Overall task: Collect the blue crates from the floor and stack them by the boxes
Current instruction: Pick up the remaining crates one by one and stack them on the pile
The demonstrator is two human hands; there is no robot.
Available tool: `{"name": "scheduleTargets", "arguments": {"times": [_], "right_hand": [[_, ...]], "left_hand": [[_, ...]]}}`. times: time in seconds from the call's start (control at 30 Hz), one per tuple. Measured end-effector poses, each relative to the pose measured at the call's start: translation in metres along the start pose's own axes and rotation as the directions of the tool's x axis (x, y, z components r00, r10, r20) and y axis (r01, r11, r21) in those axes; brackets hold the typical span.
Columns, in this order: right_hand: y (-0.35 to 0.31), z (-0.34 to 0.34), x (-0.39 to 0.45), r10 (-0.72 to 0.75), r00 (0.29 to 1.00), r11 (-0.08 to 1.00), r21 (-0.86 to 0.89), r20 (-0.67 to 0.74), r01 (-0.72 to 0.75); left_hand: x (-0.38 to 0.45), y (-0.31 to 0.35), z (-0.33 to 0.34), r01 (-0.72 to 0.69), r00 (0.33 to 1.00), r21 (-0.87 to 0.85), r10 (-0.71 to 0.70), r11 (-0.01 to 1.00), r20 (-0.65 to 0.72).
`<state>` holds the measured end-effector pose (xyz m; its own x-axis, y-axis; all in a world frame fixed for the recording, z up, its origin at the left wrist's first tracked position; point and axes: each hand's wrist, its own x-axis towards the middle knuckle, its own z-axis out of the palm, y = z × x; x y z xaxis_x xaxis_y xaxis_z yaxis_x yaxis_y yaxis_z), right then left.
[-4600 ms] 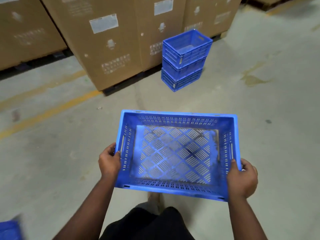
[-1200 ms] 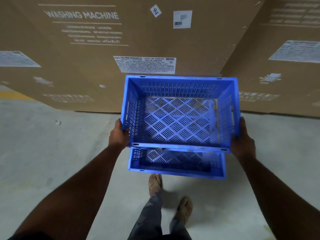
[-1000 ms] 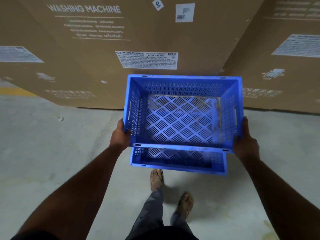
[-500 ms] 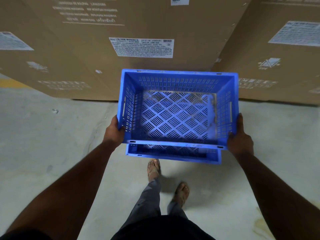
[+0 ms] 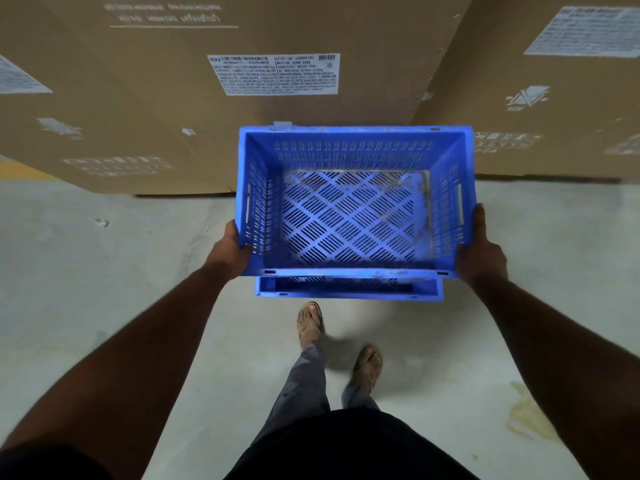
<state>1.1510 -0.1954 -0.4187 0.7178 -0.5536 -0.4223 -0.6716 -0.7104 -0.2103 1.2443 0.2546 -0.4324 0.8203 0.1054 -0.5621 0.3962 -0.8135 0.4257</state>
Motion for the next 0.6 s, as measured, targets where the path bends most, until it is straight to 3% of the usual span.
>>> {"name": "scheduleTargets", "arguments": {"times": [0.6], "right_hand": [[0.025, 0.013, -0.042, 0.011, 0.999, 0.998, -0.068, 0.037, -0.009]], "left_hand": [[-0.036, -0.025, 0.006, 0.023, 0.998, 0.108, -0.029, 0.994, 0.061]]}}
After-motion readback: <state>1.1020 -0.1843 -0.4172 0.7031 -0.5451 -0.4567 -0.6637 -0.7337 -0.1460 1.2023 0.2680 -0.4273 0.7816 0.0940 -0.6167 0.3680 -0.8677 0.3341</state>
